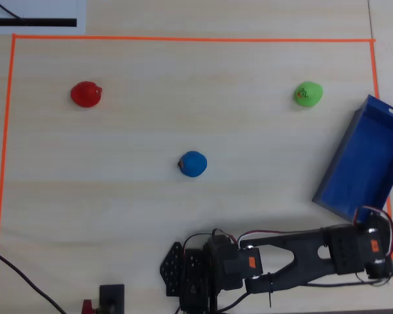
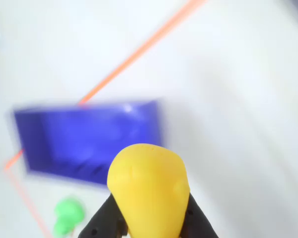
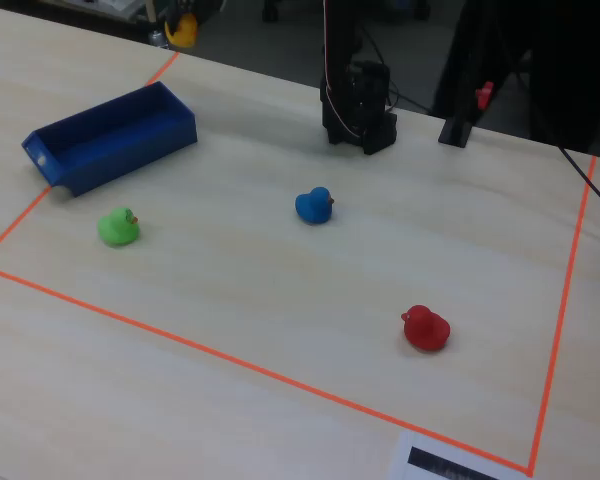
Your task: Grasp yellow duck and put it into box.
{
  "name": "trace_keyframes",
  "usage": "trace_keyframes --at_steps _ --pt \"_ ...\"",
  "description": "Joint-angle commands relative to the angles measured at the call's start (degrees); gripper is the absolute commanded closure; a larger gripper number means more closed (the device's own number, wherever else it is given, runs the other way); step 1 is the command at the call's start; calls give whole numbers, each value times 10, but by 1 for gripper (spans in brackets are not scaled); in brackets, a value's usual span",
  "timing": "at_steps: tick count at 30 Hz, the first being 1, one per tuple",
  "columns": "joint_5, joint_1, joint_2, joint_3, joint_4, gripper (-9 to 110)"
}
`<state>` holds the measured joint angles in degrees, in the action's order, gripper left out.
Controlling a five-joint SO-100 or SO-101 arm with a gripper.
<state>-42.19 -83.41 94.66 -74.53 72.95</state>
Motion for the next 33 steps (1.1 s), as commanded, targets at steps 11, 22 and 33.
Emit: trace_keyframes --at_steps 11,22,33 --pt "0 173 -249 342 -49 101" --pt "-76 171 -448 444 -29 101" --pt "-122 160 -504 489 -41 61"
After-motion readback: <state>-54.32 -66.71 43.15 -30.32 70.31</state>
